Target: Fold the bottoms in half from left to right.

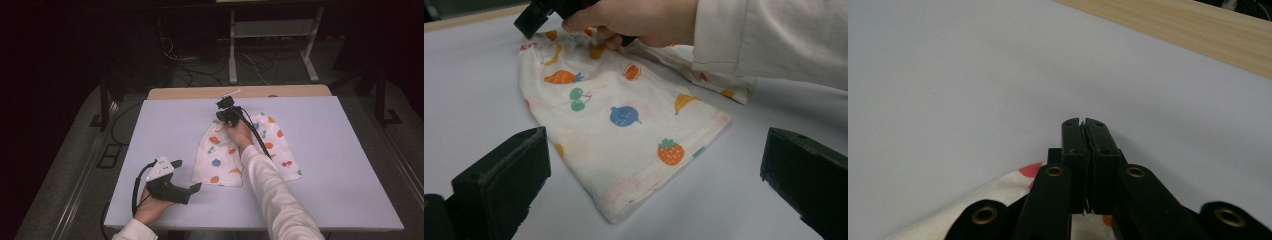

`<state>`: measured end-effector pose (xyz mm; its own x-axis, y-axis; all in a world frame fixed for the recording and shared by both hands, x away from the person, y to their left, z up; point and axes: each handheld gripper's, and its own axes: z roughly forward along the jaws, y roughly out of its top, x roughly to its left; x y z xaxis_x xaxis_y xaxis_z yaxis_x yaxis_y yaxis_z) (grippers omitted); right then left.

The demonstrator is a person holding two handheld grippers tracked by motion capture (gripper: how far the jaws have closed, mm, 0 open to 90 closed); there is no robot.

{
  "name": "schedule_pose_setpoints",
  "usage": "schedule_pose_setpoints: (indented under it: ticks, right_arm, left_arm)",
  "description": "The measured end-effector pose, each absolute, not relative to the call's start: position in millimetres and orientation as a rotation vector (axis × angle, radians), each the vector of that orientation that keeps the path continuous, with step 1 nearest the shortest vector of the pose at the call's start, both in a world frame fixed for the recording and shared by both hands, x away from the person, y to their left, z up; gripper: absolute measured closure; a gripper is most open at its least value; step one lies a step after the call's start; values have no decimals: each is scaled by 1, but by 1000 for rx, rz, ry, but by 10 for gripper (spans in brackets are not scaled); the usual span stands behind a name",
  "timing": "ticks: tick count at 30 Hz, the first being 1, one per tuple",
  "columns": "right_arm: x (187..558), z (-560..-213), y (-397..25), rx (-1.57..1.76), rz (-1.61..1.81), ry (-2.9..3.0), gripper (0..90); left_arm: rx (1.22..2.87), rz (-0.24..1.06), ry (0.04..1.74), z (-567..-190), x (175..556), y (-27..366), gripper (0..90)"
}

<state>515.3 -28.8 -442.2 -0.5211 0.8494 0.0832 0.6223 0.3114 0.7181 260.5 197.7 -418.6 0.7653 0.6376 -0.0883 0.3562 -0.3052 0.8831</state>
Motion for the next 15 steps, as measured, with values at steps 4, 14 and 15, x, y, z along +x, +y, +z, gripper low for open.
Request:
schedule_pose_setpoints:
  ticks: [4, 14, 15]
  right_arm:
    - [514, -440, -30, 1327, 1033, 2280, 871]
    - [509, -436, -31, 1318, 1048, 2297, 873]
    - [509, -436, -31, 1314, 1050, 2296, 874]
  left_arm:
    - [1919, 337, 772, -418, 260, 199, 0]
    - [1962, 333, 833, -416, 270, 200, 0]
    - [1964, 335, 836, -416, 273, 201, 0]
